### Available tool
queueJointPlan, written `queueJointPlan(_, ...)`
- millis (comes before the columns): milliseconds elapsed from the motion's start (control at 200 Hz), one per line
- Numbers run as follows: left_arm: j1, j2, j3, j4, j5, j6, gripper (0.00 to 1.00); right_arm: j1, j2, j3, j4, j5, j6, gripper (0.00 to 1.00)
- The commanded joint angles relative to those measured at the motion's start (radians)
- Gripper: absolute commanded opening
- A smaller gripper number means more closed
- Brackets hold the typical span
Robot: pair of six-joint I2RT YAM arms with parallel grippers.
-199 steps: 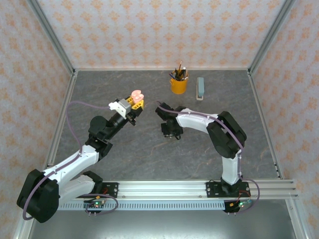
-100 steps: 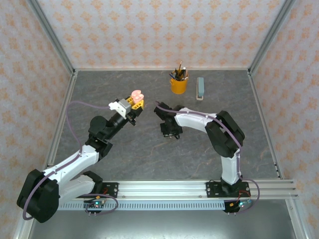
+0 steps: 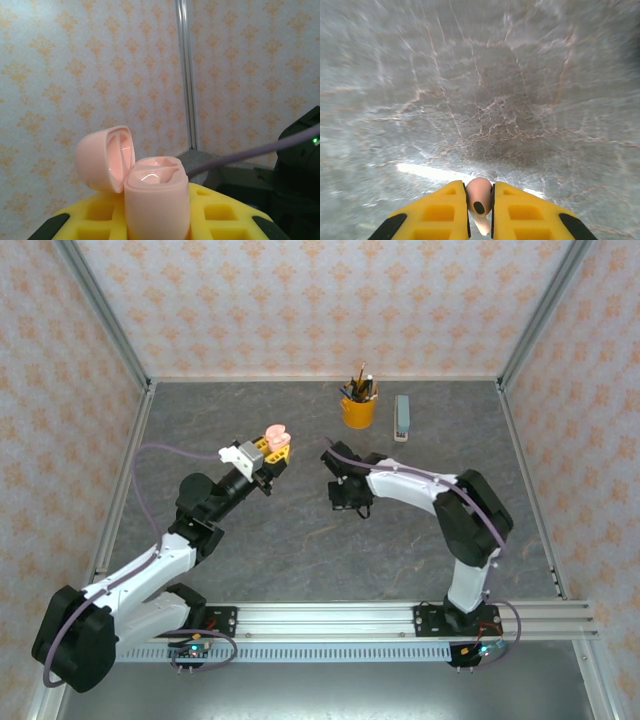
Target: Insert the wireless bluetooth earbuds into the charging case
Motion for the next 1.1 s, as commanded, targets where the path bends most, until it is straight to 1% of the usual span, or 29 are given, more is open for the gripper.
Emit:
queueJointPlan(0,0.012,-0.037,0.023,-0.006,0.038,0.010,0.00,-0.028,-0.112,-0.027,0.097,-0.030,0.022,0.15)
queueJointPlan(265,0.008,-0.065,0.033,-0.030,0.093,0.033,0.00,-0.060,-0.350,-0.030,0.200,-0.058,-0.008,0.15)
queueJointPlan(545,0.002,-0.062,0.085,-0.095,0.140,0.110,0.00,-0.069,-0.525,0.035,0.303,-0.074,-0.055,0.16)
queueJointPlan(646,0.001,-0.057,0.100,-0.104,0.151,0.131,0.00,-0.069,-0.578,0.035,0.373,-0.094,-0.061,0.16)
queueJointPlan(851,-0.009,-0.033,0.134,-0.093,0.178,0.137,0.00,-0.069,-0.663,-0.010,0.583,-0.179,-0.036,0.16)
queueJointPlan(1096,-0.041,-0.005,0.163,-0.060,0.154,0.130,0.00,-0.069,-0.684,-0.070,0.816,-0.300,0.041,0.16)
